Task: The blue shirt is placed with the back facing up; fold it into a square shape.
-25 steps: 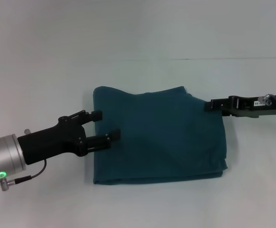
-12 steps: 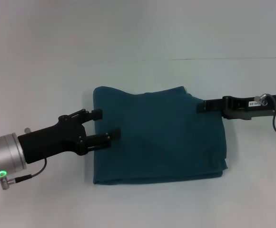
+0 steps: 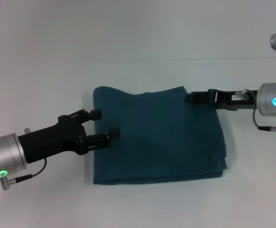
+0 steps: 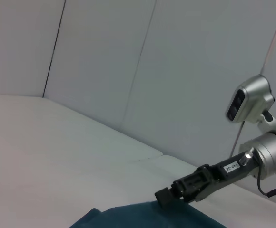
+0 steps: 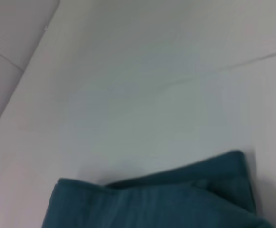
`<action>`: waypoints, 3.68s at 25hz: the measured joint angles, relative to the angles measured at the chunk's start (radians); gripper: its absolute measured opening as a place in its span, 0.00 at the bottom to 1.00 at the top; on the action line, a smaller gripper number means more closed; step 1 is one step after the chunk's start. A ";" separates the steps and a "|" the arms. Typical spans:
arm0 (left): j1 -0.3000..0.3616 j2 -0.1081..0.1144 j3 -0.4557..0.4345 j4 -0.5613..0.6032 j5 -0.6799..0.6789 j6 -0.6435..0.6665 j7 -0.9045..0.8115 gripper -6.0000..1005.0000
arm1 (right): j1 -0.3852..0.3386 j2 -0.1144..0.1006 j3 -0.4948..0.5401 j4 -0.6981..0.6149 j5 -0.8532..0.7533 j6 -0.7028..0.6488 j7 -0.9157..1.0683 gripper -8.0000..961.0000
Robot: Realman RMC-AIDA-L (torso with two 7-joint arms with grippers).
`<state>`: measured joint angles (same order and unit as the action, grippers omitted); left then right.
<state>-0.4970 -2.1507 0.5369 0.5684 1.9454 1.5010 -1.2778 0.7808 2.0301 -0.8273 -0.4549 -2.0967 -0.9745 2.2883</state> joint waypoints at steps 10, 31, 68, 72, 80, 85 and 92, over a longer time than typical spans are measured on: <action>0.004 -0.001 0.000 -0.002 0.002 -0.009 0.000 0.88 | 0.016 0.060 -0.012 0.031 0.096 0.159 -0.160 0.77; 0.002 -0.008 0.000 -0.002 0.000 -0.041 0.000 0.88 | -0.004 0.059 -0.004 0.079 0.175 0.255 -0.293 0.51; -0.119 -0.012 0.002 -0.042 -0.039 -0.478 -0.242 0.88 | -0.126 0.006 0.014 -0.079 0.261 0.139 -0.323 0.38; -0.142 -0.008 0.012 -0.067 -0.035 -0.523 -0.259 0.88 | -0.144 -0.038 0.046 -0.084 0.302 0.001 -0.311 0.57; -0.164 -0.012 0.085 -0.088 -0.037 -0.599 -0.264 0.88 | -0.142 -0.056 0.051 -0.085 0.297 -0.041 -0.286 0.81; -0.177 -0.012 0.094 -0.096 -0.038 -0.614 -0.261 0.88 | -0.139 -0.056 0.050 -0.082 0.295 -0.039 -0.286 0.85; -0.190 -0.012 0.104 -0.114 -0.037 -0.639 -0.254 0.87 | -0.138 -0.052 0.048 -0.077 0.294 -0.039 -0.285 0.85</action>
<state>-0.6869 -2.1629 0.6408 0.4545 1.9087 0.8625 -1.5320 0.6428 1.9778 -0.7789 -0.5324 -1.8025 -1.0133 2.0028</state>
